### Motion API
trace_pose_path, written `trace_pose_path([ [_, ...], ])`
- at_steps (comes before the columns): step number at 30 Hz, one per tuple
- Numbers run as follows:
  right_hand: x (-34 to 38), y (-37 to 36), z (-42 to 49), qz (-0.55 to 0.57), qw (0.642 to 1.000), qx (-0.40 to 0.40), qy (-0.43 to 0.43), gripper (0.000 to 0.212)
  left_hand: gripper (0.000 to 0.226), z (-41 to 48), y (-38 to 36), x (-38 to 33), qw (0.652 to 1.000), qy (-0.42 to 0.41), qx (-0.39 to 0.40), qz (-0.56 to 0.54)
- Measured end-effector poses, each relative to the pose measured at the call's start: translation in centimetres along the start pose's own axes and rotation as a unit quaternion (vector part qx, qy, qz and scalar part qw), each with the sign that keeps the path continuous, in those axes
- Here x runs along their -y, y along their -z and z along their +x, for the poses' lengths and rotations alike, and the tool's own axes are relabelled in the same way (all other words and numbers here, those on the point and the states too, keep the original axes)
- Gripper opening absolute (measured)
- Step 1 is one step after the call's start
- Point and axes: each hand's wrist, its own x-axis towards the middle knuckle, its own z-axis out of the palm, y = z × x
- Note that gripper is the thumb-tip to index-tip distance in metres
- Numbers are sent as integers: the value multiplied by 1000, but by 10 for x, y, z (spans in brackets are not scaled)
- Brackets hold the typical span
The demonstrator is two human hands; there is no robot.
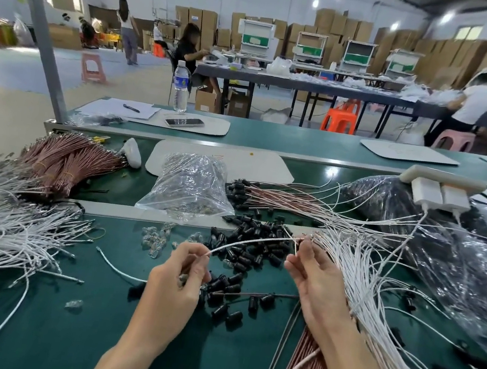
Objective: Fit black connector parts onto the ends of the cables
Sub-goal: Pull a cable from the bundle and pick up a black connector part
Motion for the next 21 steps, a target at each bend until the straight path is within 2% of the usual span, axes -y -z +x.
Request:
trace_pose_path([
  [5, 1, 4, -1, 44, 999, 13, -3, 31, 8, 2, 1, 0, 1000, -4, 11, 4],
  [13, -3, 7, 1, 22, 1000, 10, 18, 23, 9, 3, 0, 0, 1000, -3, 9, 7],
  [21, -3, 6, 0, 19, 999, 2, 39, 29, 16, 3, -1, 4, 999, -1, 19, 42],
])
